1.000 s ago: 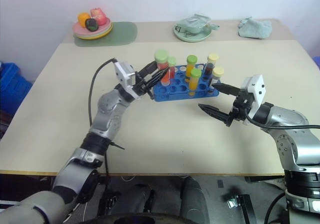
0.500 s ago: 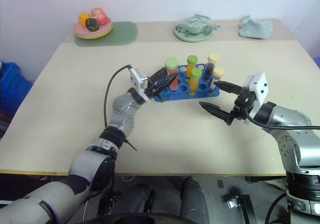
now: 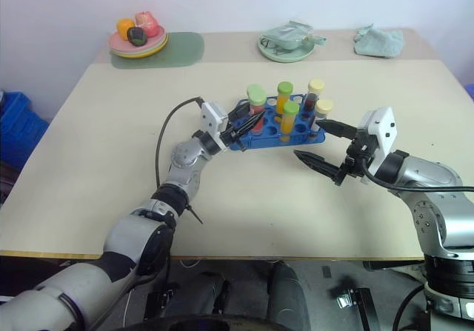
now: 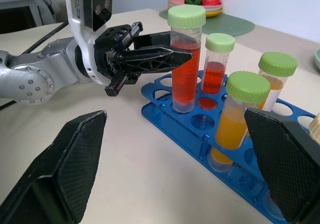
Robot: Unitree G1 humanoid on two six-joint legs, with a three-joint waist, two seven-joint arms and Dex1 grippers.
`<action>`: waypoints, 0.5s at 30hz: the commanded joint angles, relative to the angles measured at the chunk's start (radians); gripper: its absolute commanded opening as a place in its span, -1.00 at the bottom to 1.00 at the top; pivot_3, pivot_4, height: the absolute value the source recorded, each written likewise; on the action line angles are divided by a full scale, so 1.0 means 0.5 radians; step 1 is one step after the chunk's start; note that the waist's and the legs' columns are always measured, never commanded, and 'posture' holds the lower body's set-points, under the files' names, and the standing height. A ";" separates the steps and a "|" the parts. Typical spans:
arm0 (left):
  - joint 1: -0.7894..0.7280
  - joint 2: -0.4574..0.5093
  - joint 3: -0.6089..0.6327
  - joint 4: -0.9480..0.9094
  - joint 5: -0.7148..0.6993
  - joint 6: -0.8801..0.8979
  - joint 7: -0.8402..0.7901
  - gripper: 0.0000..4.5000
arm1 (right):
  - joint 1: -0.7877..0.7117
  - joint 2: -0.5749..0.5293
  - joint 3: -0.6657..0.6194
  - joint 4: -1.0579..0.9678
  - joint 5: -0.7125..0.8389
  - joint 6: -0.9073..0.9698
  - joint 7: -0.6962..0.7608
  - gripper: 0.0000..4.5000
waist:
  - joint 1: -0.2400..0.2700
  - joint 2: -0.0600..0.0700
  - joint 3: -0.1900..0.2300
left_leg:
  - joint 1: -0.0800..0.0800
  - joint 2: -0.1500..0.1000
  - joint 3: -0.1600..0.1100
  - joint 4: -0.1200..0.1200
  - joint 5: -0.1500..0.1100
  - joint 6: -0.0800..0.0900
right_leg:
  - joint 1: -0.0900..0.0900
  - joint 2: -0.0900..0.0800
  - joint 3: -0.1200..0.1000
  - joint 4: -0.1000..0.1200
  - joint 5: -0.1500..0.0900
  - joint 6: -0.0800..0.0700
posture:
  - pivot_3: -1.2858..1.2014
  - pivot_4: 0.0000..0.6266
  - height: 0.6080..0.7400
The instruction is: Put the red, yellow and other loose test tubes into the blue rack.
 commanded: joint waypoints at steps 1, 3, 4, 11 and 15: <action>-0.031 -0.004 0.000 -0.034 0.044 -0.026 0.012 -0.63 | -0.008 -0.031 -0.072 -0.067 0.031 -0.007 -0.003 1.00 | 0.000 0.000 0.000 | 0.000 0.000 0.000 0.000 0.000 0.000 | 0.000 0.000 0.000 0.000 0.000 0.000 | 0.03 -0.52 1.00; -0.019 -0.016 0.002 -0.050 0.037 -0.014 0.002 -0.63 | -0.012 -0.032 -0.071 -0.060 0.027 -0.009 0.001 1.00 | 0.000 0.000 0.000 | 0.000 0.000 0.000 0.000 0.000 0.000 | 0.000 0.000 0.000 0.000 0.000 0.000 | 0.03 -0.52 1.00; -0.009 -0.025 0.006 -0.061 0.026 -0.003 -0.013 -0.63 | -0.012 -0.034 -0.071 -0.057 0.024 -0.011 0.003 1.00 | 0.000 0.000 0.000 | 0.000 0.000 0.000 0.000 0.000 0.000 | 0.000 0.000 0.000 0.000 0.000 0.000 | 0.03 -0.52 1.00; 0.084 -0.049 -0.032 -0.134 0.054 0.009 -0.054 -0.63 | -0.018 -0.047 -0.073 -0.035 0.010 -0.027 0.024 1.00 | 0.001 0.000 0.000 | 0.000 0.000 0.000 0.000 0.000 0.000 | 0.000 0.000 0.000 0.000 0.000 0.000 | 0.03 -0.52 1.00; 0.124 -0.049 -0.050 -0.186 0.075 0.013 -0.049 -0.63 | -0.018 -0.053 -0.078 -0.013 0.000 -0.040 0.043 1.00 | 0.001 0.000 0.000 | 0.000 0.000 0.000 0.000 0.000 0.000 | 0.000 0.000 0.000 0.000 0.000 0.000 | 0.03 -0.52 1.00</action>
